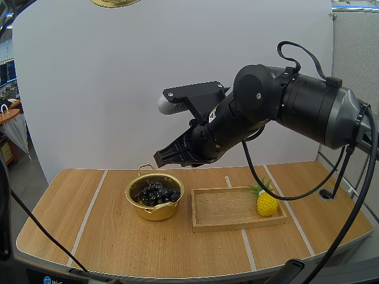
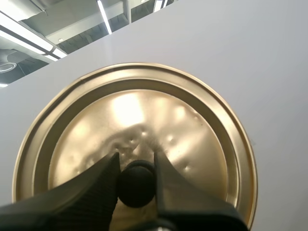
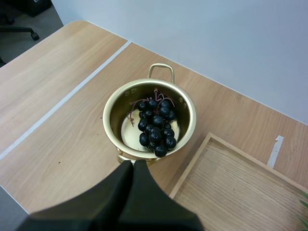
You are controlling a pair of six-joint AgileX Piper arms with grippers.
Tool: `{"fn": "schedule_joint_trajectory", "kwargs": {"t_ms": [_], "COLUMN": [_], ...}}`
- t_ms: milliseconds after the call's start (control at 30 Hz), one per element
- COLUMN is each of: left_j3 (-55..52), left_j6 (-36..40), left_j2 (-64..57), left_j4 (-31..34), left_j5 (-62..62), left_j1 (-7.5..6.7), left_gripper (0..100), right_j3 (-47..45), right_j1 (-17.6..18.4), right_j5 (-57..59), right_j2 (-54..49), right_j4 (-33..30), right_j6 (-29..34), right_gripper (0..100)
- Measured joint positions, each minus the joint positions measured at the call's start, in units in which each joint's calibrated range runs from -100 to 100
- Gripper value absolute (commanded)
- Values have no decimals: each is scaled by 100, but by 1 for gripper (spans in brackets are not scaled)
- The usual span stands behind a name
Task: Open the pot, put the grape inside, and close it
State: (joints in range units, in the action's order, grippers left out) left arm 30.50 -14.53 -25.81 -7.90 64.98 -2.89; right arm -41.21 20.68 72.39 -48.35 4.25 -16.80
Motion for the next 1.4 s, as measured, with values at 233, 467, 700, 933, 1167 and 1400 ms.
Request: {"fn": "schedule_joint_trajectory", "kwargs": {"t_ms": [233, 467, 700, 933, 1167, 1400], "left_j3": [0, 0, 0, 0, 0, 0], "left_j6": [0, 0, 0, 0, 0, 0], "left_j2": [0, 0, 0, 0, 0, 0], "left_j4": [0, 0, 0, 0, 0, 0], "left_j5": [0, 0, 0, 0, 0, 0], "left_j1": [0, 0, 0, 0, 0, 0], "left_gripper": [0, 0, 0, 0, 0, 0], "right_j3": [0, 0, 0, 0, 0, 0], "right_j1": [0, 0, 0, 0, 0, 0], "right_j5": [-41, -611, -1038, -1524, -1874, -2299], "right_j2": [342, 1123, 1818, 2457, 2996, 3398], "right_j4": [0, 0, 0, -110, -204, -253], "right_j6": [0, -74, -95, -114, -114, -114], "right_gripper": [0, 0, 0, 0, 0, 0]}}
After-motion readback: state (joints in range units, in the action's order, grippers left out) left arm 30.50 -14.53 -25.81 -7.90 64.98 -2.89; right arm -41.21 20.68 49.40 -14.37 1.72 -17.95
